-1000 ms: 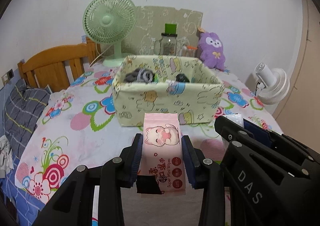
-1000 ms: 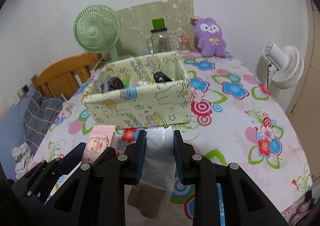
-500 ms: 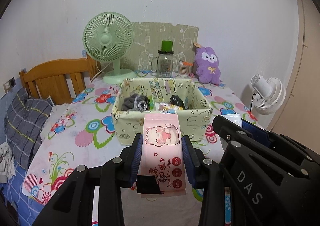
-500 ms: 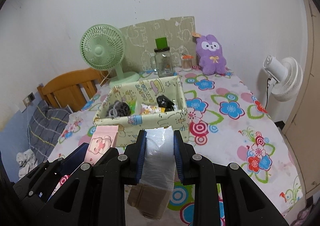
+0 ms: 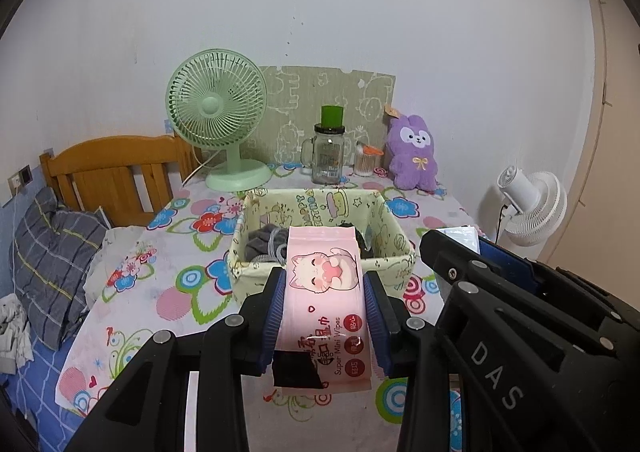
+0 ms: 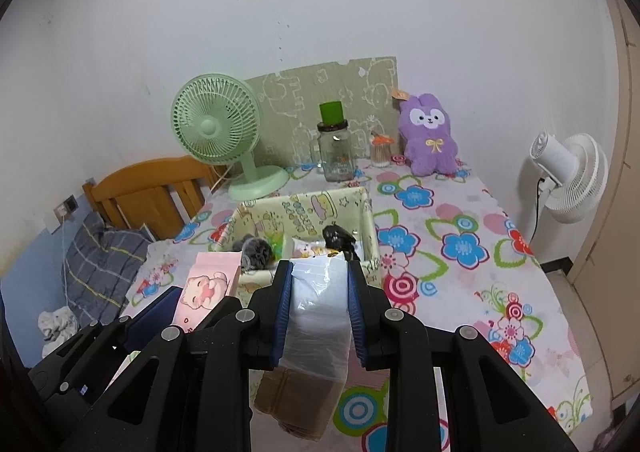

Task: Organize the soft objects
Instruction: 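Lift both held packets and carry them over the basket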

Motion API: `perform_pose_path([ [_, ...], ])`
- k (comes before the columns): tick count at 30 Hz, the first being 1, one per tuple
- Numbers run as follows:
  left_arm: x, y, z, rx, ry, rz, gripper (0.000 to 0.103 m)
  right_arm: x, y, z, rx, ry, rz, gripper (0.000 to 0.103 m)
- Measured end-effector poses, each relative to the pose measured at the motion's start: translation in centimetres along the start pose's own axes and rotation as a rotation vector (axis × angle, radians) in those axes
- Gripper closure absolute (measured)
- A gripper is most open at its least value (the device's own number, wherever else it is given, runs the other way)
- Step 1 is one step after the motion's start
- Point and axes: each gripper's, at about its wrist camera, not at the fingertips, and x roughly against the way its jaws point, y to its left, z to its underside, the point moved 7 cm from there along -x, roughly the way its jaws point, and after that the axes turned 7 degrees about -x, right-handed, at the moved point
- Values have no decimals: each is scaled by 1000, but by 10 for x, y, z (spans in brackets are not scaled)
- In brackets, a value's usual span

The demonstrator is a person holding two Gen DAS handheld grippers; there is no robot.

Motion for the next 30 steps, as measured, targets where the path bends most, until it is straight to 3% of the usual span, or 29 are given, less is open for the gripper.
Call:
perform_pose_path([
  [30, -50, 15, -45, 13, -30, -17, 64, -55, 9, -51, 43, -17, -17, 73],
])
